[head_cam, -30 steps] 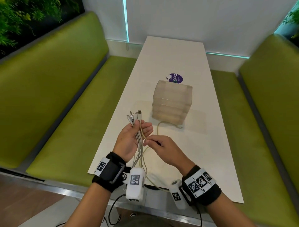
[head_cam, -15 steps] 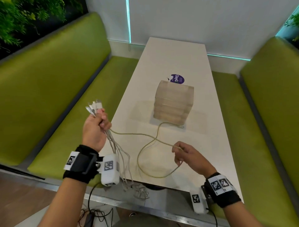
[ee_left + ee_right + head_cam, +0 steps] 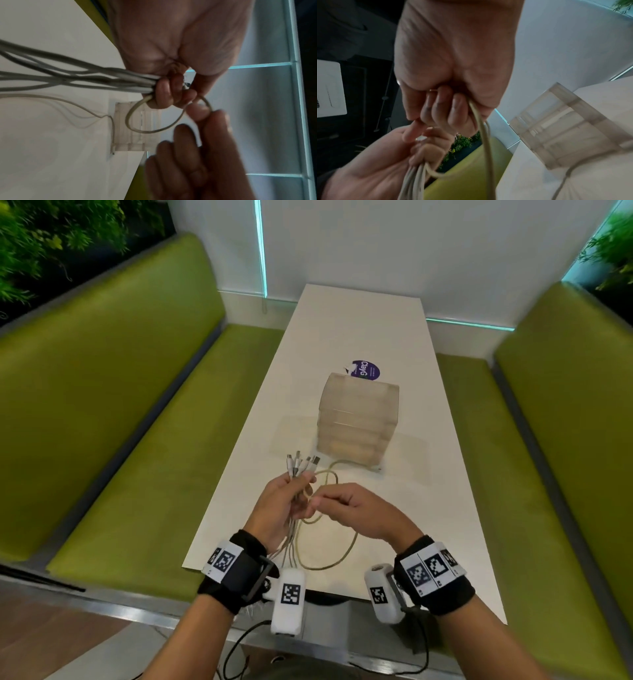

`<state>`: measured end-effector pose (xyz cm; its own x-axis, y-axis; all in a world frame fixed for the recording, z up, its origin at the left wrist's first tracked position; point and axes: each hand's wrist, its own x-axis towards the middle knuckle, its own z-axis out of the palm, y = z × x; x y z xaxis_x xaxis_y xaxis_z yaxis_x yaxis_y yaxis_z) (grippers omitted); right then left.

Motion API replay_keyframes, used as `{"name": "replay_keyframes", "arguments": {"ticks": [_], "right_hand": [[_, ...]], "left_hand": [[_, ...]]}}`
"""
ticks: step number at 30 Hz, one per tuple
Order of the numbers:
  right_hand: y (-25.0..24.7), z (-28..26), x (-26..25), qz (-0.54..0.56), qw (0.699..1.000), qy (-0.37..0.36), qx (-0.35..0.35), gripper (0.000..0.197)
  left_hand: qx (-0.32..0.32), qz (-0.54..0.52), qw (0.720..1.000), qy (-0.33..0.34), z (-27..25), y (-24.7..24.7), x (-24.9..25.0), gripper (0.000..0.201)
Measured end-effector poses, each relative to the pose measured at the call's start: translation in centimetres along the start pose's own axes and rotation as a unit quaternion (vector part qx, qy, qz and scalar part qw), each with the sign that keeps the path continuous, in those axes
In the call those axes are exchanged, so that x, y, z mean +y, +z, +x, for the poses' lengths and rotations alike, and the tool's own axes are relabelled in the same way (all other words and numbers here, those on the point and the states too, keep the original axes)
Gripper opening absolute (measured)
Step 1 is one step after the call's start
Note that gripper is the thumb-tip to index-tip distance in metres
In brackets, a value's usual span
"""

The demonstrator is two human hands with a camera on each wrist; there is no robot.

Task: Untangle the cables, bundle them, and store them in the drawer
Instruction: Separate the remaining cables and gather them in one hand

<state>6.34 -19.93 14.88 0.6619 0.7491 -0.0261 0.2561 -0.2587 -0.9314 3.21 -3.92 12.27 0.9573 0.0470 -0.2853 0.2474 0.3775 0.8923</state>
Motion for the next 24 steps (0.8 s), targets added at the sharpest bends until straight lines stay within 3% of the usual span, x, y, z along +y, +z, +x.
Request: {"name": "replay_keyframes", "arguments": {"ticks": [2,5,7,11,15,17,20,22,24], "right_hand": [[0.6,0.0,0.5,-0.014,1.000,0.022,-0.012,0.025],[1.3,0.0,0.9,-0.017,0.999,0.036,-0.016,0.025],[1.7,0.0,1.1,-0.009,0.999,0.040,-0.006,0.026],[1.7,-0.5,2.0,0.037,0.996,0.087,-0.002,0.024],[0.6,-2.5,4.7,0.034,0.979,0.162,-0.117,0.022],[-0.1,-3.4,6.2,0.007,0.967,0.211,-0.145,0.021],[-0.9,-3.9,7.0,0.030,0.976,0.215,-0.030,0.026],[-1.2,-3.4,5.8,0.026,0.983,0.170,0.071,0.027],[-1.1,-2.2,4.2,0.021,0.984,0.136,0.117,0.027]], "left_hand": [[-0.004,0.014,1.000,-0.002,0.1,-0.7,0.4,0.024],[-0.062,0.064,0.996,0.000,-0.1,-1.4,0.8,0.027],[-0.058,0.093,0.994,0.011,-0.2,-1.4,0.8,0.018],[0.095,0.052,0.993,0.040,0.6,-2.7,1.5,0.017],[0.250,-0.075,0.961,0.091,0.5,-6.5,4.3,0.012],[0.292,-0.089,0.946,0.113,0.1,-8.0,5.4,0.013],[0.258,-0.027,0.959,0.111,-0.2,-8.7,5.1,0.013],[0.181,0.041,0.979,0.084,-0.1,-7.7,3.6,0.009],[0.094,0.116,0.988,0.048,-0.1,-5.8,1.9,0.014]]}}
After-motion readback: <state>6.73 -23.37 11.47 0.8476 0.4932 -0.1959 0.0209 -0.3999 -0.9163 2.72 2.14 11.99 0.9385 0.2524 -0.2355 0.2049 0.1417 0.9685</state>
